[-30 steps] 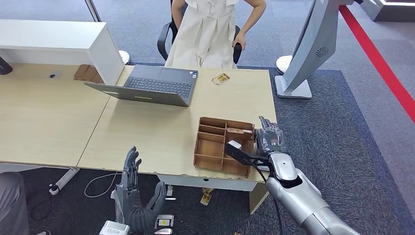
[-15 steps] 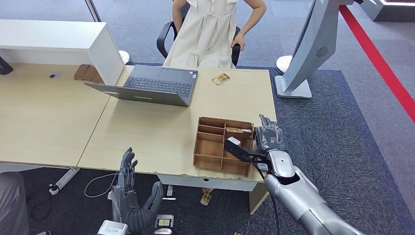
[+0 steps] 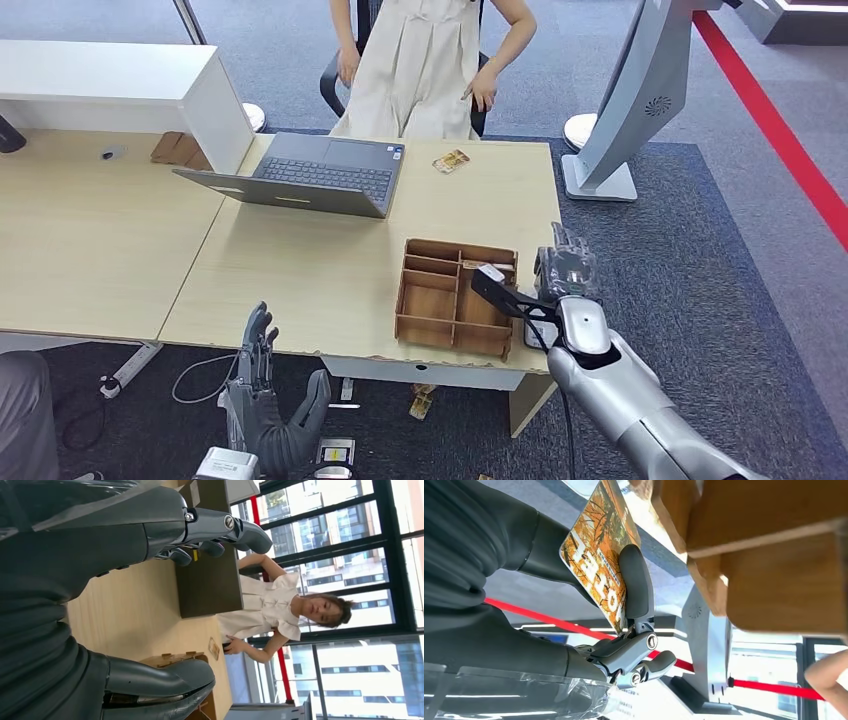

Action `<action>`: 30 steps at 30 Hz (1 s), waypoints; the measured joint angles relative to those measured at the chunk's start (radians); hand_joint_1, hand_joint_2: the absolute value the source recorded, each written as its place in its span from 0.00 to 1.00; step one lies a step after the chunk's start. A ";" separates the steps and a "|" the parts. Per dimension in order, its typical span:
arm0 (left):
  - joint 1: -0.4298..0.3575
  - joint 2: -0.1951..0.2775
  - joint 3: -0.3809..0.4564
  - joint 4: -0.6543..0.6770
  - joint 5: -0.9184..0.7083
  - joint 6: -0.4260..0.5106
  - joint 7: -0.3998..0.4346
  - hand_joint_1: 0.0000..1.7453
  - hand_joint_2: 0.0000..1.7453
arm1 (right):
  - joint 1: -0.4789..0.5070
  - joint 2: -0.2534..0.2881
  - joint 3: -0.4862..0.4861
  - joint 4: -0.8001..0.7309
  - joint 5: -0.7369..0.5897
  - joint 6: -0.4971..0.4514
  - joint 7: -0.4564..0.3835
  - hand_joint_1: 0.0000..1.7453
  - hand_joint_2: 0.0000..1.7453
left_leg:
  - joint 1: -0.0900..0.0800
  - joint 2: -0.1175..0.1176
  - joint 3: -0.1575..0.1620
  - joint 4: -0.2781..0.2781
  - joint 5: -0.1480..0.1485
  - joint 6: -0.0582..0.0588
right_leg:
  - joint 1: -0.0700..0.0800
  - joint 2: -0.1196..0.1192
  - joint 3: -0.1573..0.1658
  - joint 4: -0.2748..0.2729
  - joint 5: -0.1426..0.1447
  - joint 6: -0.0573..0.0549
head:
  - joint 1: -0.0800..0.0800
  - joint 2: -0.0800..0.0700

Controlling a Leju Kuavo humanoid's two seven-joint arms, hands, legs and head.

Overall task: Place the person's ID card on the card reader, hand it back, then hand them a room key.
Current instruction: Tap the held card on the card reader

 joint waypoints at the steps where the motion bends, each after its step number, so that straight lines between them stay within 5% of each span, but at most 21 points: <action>1: 0.000 0.000 0.000 0.000 0.001 0.000 0.001 0.00 1.00 | 0.000 -0.001 0.000 0.000 -0.001 0.008 0.002 1.00 1.00 | 0.000 0.000 0.000 0.000 0.000 0.000 | 0.000 0.000 0.000 0.000 0.000 0.000 | 0.000 0.000; 14: 0.005 0.000 0.003 -0.008 -0.020 0.000 0.012 0.00 1.00 | 0.010 -0.016 -0.008 0.028 -0.046 0.078 -0.009 1.00 1.00 | 0.000 0.000 0.000 0.000 0.000 0.000 | 0.000 0.000 0.000 0.000 0.000 0.000 | 0.000 0.000; 30: 0.028 -0.011 0.026 -0.017 -0.054 0.000 0.020 0.00 1.00 | -0.004 0.037 -0.007 0.098 -0.069 0.047 -0.062 1.00 1.00 | 0.000 0.000 0.000 0.000 0.000 0.000 | 0.000 0.000 0.000 0.000 0.000 0.000 | 0.000 0.000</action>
